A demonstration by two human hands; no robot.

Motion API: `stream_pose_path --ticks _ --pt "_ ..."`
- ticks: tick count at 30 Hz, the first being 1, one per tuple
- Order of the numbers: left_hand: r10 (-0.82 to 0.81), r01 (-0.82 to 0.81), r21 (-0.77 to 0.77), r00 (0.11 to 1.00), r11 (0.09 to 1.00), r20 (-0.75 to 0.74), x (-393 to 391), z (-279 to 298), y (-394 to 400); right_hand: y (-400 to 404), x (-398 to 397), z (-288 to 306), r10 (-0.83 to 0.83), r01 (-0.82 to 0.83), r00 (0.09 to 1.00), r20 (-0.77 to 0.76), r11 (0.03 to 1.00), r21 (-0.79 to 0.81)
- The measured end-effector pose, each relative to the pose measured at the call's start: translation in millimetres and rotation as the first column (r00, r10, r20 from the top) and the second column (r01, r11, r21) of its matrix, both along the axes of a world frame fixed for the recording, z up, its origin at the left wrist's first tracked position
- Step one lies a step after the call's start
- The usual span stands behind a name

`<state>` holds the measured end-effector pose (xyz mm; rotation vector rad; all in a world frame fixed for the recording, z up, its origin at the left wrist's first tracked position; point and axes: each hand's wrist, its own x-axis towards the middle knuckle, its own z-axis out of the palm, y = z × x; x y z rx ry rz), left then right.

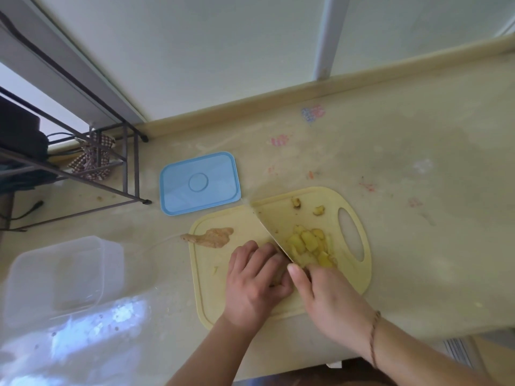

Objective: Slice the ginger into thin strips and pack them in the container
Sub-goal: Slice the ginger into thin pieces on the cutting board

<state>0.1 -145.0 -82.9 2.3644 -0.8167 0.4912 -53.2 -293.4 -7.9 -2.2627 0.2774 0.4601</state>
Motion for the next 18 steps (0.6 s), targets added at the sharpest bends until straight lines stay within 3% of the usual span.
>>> stream_pose_path --ticks 7,12,15,18 --pt "-0.008 0.011 0.036 0.998 0.999 -0.06 -2 3 3 -25 11 2 -0.078 0.095 0.991 -0.107 0.981 0.168" --pt "-0.008 0.014 0.046 0.992 0.999 -0.124 -9 10 8 -43 11 17 -0.126 0.304 0.916 -0.381 0.838 0.453" --pt "-0.003 0.009 0.054 0.993 0.998 -0.116 -13 15 10 -43 4 31 -0.115 0.266 0.931 -0.347 0.864 0.427" --pt "-0.017 0.024 0.068 0.995 0.997 -0.103 -13 18 9 -35 -11 40 -0.076 0.129 0.975 -0.207 0.958 0.256"
